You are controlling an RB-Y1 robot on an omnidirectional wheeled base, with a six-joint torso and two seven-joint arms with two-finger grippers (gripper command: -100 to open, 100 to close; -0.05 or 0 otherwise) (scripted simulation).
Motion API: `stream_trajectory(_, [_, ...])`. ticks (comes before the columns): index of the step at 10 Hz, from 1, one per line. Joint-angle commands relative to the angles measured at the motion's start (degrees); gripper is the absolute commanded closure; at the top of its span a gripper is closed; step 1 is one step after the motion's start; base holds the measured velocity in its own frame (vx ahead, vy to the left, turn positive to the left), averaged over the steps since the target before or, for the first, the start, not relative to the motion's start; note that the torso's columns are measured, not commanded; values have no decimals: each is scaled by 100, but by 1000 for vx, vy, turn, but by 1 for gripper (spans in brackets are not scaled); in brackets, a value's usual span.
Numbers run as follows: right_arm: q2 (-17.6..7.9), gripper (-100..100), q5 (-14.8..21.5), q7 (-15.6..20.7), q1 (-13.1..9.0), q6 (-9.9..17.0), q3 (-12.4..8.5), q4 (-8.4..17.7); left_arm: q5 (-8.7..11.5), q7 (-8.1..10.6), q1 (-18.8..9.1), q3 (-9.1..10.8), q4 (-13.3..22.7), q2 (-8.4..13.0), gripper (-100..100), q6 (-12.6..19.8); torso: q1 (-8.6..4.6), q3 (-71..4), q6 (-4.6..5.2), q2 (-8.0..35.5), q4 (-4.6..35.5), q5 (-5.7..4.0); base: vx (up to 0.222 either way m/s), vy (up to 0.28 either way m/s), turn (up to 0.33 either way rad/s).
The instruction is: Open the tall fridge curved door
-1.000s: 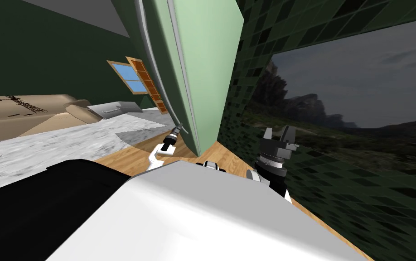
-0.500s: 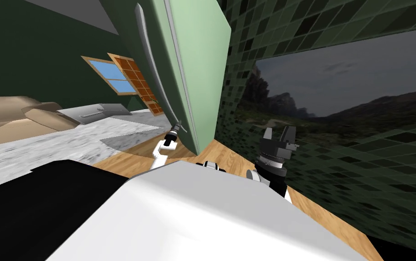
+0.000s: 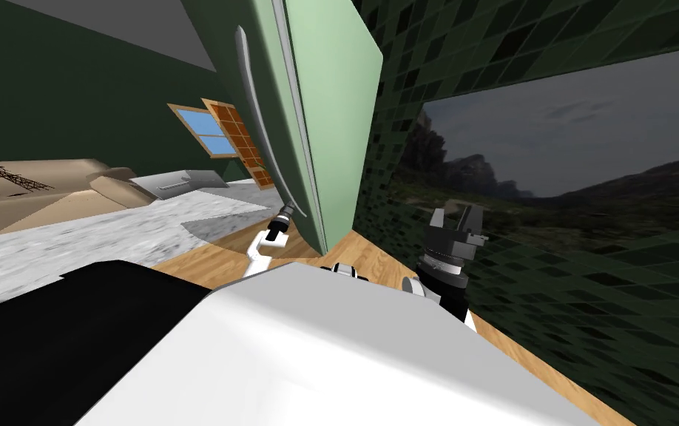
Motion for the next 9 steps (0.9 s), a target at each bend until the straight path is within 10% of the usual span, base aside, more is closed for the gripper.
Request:
stream_trajectory(1, [-1, 0, 0, 0, 0, 0, -1, 0, 101, 105, 398, -181, -238, 122, 100, -203, 4, 17, 0, 28, 9, 0, 124, -14, 204])
stream_trajectory(6, [0, 0, 0, 0, -1, 0, 0, 0, 243, 239, 942, -427, -629, 299, 100, -422, -47, 50, -2, 78, 27, -18, 96, -28, 165])
stream_trajectory(7, [-1, 0, 0, 0, -3, 1, 0, 1, 190, 202, 935, -436, -485, 295, -100, -457, -36, 54, 1, 86, 28, -15, 37, -25, -12])
stream_trajectory(9, [0, 0, 0, 0, -2, 1, 0, 1, 100, 126, 897, -436, -243, 283, -100, -504, -44, 42, -3, 65, 23, -16, 66, -60, 1])
